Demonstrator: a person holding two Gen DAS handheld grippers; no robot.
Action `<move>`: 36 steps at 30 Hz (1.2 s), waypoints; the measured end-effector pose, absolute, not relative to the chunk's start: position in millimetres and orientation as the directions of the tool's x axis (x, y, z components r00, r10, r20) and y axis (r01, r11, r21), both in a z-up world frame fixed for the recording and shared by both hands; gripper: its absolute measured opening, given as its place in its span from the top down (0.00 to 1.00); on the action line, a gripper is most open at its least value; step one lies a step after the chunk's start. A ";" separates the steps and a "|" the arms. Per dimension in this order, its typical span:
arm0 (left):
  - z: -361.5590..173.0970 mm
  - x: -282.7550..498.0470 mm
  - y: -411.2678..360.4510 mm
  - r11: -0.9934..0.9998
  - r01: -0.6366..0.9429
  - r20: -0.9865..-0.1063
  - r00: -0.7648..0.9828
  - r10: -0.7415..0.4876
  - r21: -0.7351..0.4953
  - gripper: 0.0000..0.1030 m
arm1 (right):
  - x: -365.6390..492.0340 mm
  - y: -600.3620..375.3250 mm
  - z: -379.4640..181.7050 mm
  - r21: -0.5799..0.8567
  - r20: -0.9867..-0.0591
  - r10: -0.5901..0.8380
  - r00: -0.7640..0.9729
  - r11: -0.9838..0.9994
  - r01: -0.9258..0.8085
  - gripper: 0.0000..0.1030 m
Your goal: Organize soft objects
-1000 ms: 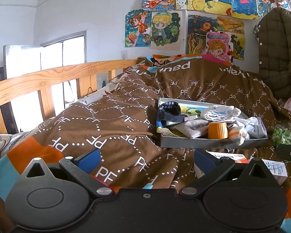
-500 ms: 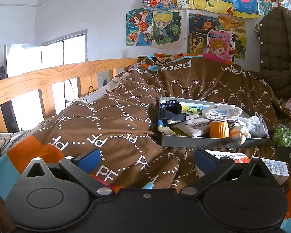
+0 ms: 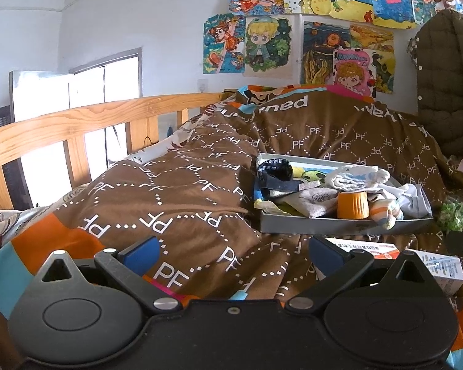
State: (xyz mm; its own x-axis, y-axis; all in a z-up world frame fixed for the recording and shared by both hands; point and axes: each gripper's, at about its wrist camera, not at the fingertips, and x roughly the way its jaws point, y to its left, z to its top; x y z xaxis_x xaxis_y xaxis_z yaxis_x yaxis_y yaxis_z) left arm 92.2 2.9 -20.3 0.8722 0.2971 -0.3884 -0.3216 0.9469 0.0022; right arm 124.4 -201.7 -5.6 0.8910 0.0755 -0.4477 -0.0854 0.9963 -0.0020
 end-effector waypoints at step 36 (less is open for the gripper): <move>-22.1 93.4 -2.3 0.949 -0.315 -0.396 0.869 0.297 0.022 0.01 | 125.8 -205.7 -8.1 -0.003 -0.457 0.063 0.887 0.997 -0.072 0.00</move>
State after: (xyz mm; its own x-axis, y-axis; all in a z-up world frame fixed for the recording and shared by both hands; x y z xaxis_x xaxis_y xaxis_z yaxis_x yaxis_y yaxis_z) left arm 93.4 -2.3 -22.1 0.8688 0.2974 -0.3960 -0.3148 0.9489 0.0221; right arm 125.8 -205.7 -8.1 0.8874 0.0625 -0.4566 -0.0717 0.9974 -0.0028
